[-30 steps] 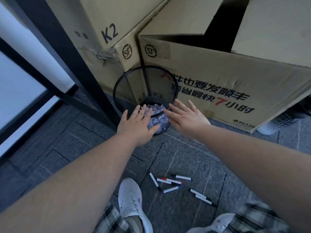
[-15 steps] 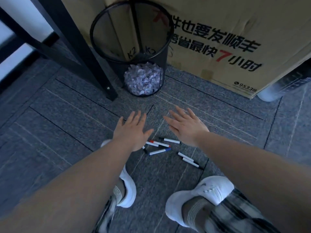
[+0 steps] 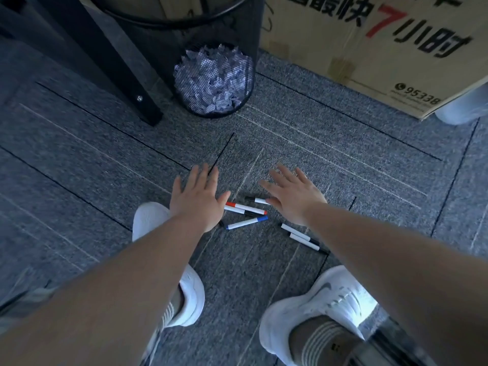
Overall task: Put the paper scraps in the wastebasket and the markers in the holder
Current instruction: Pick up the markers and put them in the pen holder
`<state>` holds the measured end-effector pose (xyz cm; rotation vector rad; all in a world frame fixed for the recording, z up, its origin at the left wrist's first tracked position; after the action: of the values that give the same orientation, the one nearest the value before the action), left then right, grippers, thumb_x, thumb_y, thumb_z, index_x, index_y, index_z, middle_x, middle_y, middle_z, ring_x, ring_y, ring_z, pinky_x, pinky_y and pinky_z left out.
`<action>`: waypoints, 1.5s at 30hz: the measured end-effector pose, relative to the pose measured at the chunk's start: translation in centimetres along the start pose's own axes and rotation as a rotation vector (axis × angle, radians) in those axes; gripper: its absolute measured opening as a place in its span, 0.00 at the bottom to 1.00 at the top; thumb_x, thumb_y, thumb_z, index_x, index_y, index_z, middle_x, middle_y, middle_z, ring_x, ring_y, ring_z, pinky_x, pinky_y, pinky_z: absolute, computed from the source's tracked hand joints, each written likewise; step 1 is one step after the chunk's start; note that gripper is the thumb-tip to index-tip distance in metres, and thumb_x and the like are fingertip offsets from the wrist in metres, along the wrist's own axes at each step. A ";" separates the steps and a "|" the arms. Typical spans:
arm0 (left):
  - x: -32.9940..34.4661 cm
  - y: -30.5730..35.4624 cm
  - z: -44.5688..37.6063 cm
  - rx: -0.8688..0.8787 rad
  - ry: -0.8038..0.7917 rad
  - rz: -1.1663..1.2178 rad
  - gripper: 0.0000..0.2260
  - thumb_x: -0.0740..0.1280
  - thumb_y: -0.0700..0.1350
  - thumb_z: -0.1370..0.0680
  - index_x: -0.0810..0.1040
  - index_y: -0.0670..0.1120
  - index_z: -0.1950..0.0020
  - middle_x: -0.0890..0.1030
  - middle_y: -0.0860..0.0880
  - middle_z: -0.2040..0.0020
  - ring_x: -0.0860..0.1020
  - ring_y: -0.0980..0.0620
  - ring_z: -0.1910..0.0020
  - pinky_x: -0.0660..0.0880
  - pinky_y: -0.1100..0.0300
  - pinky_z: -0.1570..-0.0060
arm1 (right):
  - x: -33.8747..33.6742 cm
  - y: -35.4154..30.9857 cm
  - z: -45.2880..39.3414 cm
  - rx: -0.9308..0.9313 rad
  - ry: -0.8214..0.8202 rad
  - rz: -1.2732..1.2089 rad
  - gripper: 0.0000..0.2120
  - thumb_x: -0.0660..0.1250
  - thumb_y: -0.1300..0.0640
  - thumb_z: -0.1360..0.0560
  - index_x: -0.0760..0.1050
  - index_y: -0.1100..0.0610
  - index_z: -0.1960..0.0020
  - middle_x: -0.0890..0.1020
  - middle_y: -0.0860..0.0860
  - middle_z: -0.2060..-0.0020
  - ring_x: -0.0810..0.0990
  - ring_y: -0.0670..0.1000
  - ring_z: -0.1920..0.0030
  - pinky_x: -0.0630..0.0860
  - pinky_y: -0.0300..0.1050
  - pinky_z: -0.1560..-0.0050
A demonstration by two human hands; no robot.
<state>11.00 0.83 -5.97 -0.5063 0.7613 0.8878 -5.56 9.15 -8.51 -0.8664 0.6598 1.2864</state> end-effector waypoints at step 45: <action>-2.1 3.7 0.9 0.192 0.213 0.377 0.16 0.59 0.46 0.20 0.66 0.42 0.35 0.78 0.44 0.50 0.77 0.46 0.55 0.74 0.52 0.57 | 2.7 1.8 4.4 0.200 -0.180 -0.305 0.13 0.61 0.54 0.24 0.73 0.56 0.40 0.80 0.52 0.53 0.78 0.53 0.54 0.78 0.49 0.52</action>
<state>7.36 2.41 -4.09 -0.2924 1.1493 1.1058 -7.04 14.47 -8.73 -0.6499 0.4824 0.9909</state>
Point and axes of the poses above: each hand's wrist, its own z-axis away from the middle knuckle, its own x-axis out of the palm, y = z × x, the point moved 7 cm from there along -z, towards the middle knuckle
